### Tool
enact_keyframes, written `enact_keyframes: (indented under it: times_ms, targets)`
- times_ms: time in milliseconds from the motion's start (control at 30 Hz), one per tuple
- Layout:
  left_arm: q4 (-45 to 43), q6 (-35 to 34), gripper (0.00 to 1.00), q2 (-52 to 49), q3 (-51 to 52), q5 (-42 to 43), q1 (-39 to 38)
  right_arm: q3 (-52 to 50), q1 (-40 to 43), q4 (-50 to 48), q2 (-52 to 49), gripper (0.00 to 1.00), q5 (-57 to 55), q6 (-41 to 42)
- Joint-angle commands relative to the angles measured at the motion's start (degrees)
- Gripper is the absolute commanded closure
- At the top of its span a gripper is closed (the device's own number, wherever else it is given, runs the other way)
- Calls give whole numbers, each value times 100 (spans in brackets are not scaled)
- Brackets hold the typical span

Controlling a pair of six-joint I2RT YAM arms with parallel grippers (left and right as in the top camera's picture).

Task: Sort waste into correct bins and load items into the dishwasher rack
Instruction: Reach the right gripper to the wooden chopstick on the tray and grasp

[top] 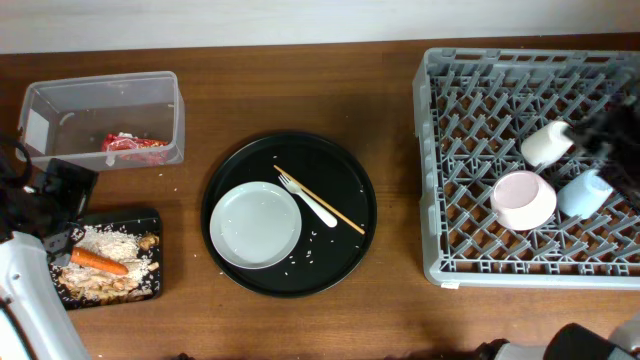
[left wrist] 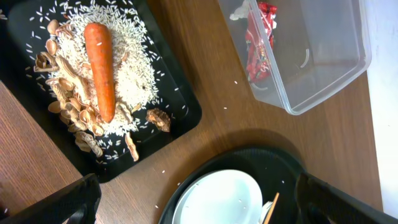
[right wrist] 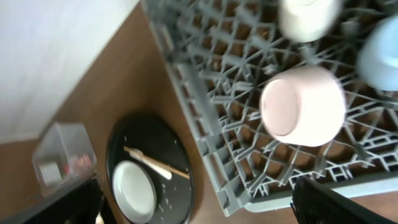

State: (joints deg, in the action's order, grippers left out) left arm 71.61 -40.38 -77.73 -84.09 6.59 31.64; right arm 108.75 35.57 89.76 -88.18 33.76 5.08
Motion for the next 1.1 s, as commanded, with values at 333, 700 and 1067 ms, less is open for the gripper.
enact_keyframes:
  times_ms: [333,700,1067]
  targets:
    - [7,-74,1,20,0,-44,31,114,-5307,-1165,-560,4,-2369,-7]
    - [7,-74,1,20,0,-44,31,114,-6708,-2026,-2990,39,-3595,-35]
    - [9,-74,1,20,0,-44,31,111,-6710,-2114,-4214,51,-2857,-444]
